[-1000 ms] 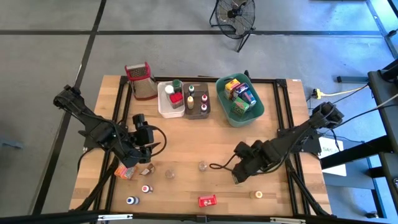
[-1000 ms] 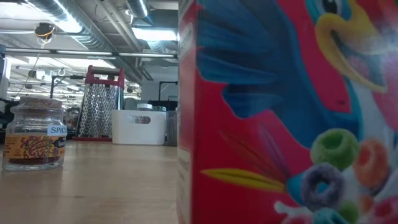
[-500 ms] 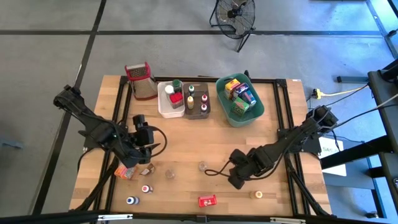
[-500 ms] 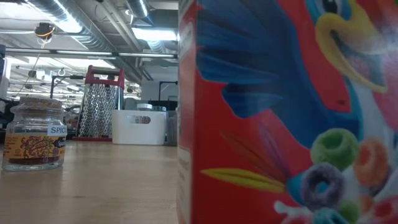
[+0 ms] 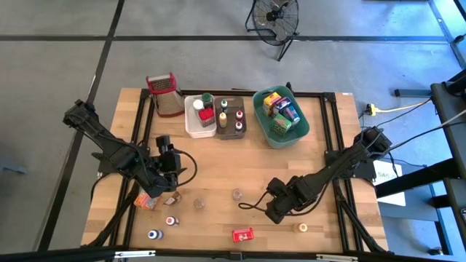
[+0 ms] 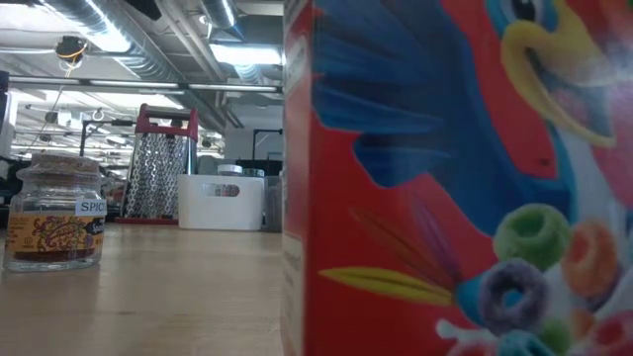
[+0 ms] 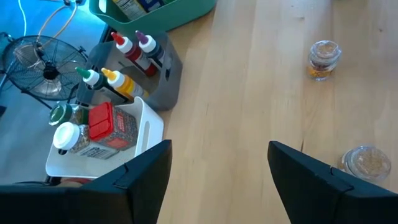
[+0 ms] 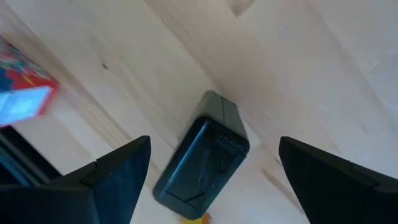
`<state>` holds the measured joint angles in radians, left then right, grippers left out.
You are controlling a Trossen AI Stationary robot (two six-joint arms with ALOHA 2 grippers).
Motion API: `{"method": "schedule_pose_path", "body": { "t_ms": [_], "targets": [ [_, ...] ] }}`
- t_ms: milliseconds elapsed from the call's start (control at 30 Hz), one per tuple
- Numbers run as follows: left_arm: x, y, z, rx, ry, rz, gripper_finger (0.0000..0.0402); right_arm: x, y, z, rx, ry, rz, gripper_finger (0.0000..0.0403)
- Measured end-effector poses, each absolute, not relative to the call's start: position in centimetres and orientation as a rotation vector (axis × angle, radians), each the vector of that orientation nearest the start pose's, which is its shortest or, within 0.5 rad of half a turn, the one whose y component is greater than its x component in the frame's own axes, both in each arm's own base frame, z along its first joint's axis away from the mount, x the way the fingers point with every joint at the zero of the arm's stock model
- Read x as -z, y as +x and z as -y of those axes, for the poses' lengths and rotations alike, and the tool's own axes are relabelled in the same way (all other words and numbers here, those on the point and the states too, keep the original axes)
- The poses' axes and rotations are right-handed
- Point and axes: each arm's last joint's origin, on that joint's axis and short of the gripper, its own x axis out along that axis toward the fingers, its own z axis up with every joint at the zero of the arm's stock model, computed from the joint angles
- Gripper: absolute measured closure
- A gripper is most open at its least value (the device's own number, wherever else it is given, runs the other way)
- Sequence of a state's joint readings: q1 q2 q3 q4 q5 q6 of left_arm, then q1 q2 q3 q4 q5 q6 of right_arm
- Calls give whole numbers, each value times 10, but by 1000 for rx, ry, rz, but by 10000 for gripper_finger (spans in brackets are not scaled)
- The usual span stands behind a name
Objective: Pick & Place Kitchen Items
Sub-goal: Put the black spice can into the left white bin
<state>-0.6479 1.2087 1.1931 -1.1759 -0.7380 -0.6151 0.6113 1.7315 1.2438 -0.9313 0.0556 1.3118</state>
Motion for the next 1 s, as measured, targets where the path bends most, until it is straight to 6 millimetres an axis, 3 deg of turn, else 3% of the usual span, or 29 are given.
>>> {"method": "schedule_pose_path", "body": {
  "t_ms": [267,500,1000],
  "targets": [
    [-324,175,109,-337,185,-831,141,-188,270,-187,468,556,-1403,46],
    [-324,176,109,-338,185,-831,141,-186,271,-188,436,520,-1413,55],
    [-324,176,109,-339,182,-830,141,-177,268,-186,416,523,-1449,181]
  ]
}}
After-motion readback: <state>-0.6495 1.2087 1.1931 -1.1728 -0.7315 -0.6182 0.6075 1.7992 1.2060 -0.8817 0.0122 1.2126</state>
